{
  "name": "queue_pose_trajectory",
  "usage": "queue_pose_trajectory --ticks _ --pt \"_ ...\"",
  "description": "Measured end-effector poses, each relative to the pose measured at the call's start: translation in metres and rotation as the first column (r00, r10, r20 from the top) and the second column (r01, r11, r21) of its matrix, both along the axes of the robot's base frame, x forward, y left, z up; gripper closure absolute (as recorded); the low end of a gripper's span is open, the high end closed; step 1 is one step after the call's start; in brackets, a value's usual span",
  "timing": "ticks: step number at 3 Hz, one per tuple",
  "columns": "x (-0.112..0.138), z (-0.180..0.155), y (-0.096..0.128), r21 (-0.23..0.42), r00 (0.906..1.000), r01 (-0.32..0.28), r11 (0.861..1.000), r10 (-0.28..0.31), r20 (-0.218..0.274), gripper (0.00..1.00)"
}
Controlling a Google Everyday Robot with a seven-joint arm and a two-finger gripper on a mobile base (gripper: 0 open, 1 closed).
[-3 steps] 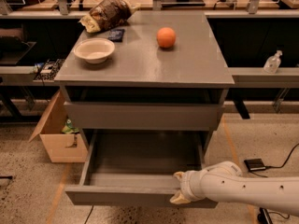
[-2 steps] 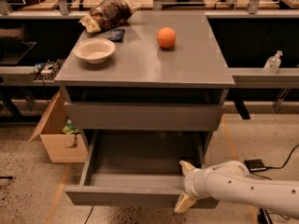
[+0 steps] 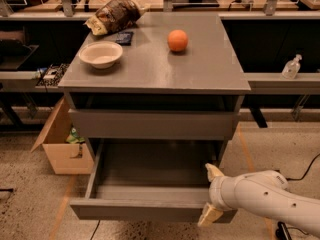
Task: Open middle drawer
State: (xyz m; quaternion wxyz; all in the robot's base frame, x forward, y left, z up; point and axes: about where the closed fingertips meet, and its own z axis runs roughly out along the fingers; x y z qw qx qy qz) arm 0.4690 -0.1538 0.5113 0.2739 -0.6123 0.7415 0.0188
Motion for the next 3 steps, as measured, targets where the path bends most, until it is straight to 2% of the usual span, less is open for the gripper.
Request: queue_pose_trajectory --ticks 1,2,3 --pt "-0.004 0.028 -0.038 -0.063 0.9977 0.066 0.996 -0.065 0.02 0.0" --pt "-0.003 0.054 -0.084 -0.073 0.9839 0.178 0.981 -0.177 0.022 0.0" --pt "0.005 0.076 -0.135 -0.079 0.9664 0.257 0.963 -0.255 0.029 0.0"
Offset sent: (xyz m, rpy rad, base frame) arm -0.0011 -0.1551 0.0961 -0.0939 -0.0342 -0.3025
